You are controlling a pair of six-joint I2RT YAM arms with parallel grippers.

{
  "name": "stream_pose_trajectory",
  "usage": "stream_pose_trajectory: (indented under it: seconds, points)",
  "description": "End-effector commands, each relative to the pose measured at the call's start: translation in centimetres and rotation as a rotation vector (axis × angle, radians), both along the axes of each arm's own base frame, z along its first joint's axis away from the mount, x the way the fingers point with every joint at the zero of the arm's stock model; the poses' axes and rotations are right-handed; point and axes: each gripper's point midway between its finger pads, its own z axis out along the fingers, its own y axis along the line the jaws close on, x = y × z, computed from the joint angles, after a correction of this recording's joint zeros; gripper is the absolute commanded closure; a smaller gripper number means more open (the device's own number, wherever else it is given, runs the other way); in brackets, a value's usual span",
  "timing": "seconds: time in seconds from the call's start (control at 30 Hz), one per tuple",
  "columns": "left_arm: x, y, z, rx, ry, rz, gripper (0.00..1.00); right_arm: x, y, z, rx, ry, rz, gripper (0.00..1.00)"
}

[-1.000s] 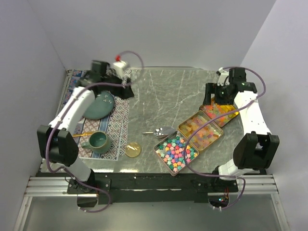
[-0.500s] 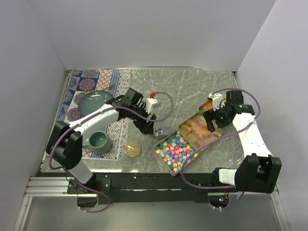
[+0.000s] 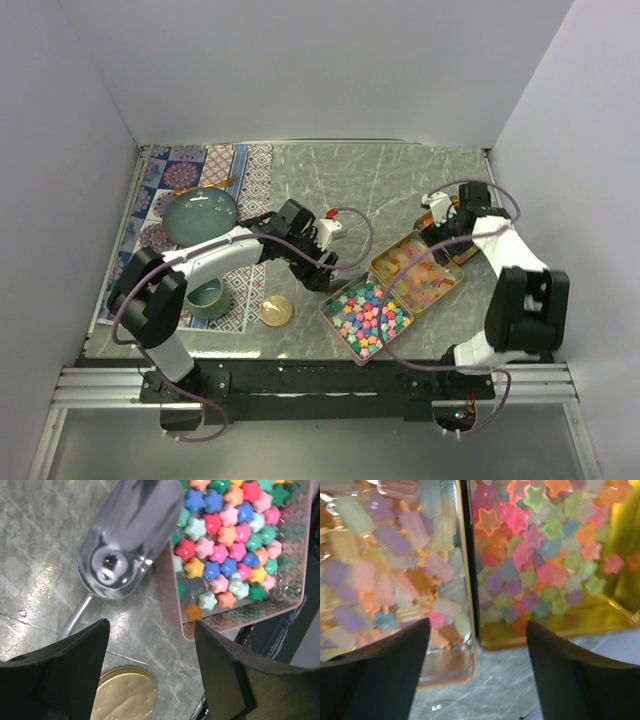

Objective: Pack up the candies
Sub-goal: Move the storage box to the center of the board.

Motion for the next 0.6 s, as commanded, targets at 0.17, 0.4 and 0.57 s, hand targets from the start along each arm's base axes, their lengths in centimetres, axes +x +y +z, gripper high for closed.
stream_pose_trajectory:
  seconds: [0.17, 0.4, 0.57]
  points:
    - [-0.3, -2.5, 0.7, -0.083, 0.062, -0.033, 0.32, 2.9, 0.3, -0.7, 0.033, 0.030, 0.019, 0.36]
    - [-1.7, -4.0, -1.3, 0.053, -0.028, 0.033, 0.35, 2.7, 0.0, -1.7, 0.020, 0.043, -0.005, 0.47]
    - [-0.7, -3.8, -3.4, 0.155, -0.072, 0.090, 0.54, 3.0, -0.2, -2.2, 0.019, 0.071, -0.028, 0.66]
